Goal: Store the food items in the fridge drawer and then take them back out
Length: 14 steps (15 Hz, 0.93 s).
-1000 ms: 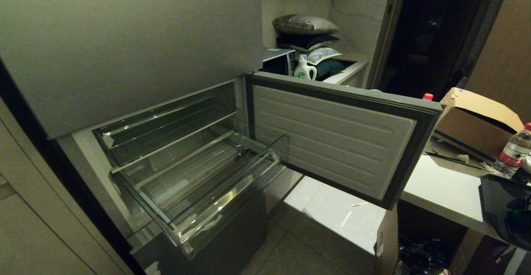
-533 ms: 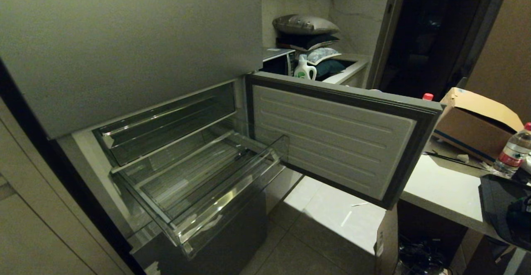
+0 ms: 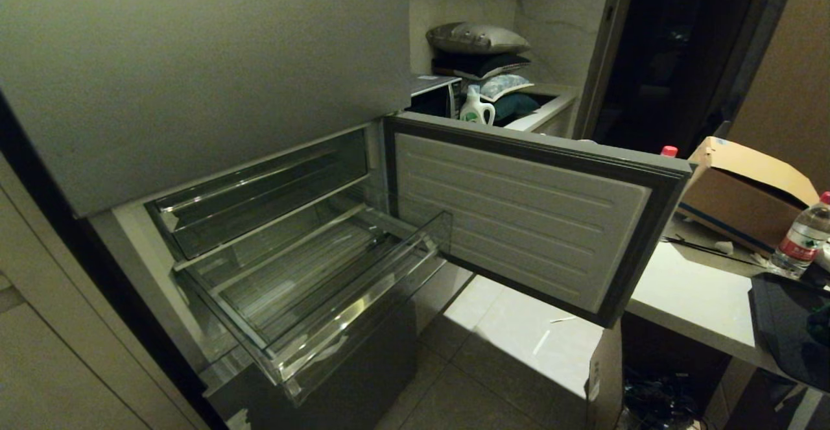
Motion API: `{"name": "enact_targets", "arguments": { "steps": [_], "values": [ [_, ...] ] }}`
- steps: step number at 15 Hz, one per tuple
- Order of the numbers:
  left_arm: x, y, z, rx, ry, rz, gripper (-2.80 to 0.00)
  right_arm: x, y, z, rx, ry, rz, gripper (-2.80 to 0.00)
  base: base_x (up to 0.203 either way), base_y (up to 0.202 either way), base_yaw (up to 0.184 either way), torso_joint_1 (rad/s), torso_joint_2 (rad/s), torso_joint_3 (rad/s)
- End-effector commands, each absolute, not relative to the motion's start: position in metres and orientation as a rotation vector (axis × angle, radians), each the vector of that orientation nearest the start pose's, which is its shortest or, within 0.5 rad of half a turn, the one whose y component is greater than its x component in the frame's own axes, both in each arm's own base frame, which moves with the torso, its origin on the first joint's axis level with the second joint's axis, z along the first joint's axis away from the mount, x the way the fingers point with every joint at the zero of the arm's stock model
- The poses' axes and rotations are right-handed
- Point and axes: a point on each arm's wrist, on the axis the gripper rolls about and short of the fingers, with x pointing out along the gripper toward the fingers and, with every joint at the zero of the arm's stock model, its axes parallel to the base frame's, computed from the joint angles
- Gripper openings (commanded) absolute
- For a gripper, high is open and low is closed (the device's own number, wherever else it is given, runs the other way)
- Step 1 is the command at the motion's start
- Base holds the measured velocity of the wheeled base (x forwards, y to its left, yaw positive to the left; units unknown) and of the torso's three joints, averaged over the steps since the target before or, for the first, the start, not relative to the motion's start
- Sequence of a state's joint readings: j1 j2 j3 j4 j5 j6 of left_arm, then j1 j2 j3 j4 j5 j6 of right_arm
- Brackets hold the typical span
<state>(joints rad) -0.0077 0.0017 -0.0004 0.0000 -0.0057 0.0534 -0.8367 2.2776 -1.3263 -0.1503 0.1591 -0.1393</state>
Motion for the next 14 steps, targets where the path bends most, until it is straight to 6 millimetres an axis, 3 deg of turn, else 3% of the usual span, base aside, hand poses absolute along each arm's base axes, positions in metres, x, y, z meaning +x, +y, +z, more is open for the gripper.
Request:
{"name": "enact_targets", "arguments": {
  "steps": [1,5,7,11,14],
  "values": [
    [-0.023,0.0,0.076,0.054,0.003,-0.014,-2.8,0.274,-0.309,0.121,0.193,0.626,-0.625,-2.8,0.0,0.0,0.0,0.0,0.0,0.0],
    [-0.023,0.0,0.076,0.054,0.003,-0.014,-2.8,0.245,-0.278,0.228,0.056,0.38,-0.666,-2.8,0.0,0.0,0.0,0.0,0.0,0.0],
    [-0.023,0.0,0.075,0.054,0.004,-0.014,-2.8,0.258,-0.252,0.271,-0.012,0.252,-0.604,-2.8,0.0,0.0,0.0,0.0,0.0,0.0],
    [-0.023,0.0,0.076,0.054,0.002,-0.014,-2.8,0.303,-0.195,0.312,-0.119,0.019,-0.405,-2.8,0.0,0.0,0.0,0.0,0.0,0.0],
    [-0.023,0.0,0.076,0.054,0.002,-0.014,-2.8,0.345,-0.125,0.318,-0.155,-0.121,-0.177,-2.8,0.0,0.0,0.0,0.0,0.0,0.0]
  ]
}}
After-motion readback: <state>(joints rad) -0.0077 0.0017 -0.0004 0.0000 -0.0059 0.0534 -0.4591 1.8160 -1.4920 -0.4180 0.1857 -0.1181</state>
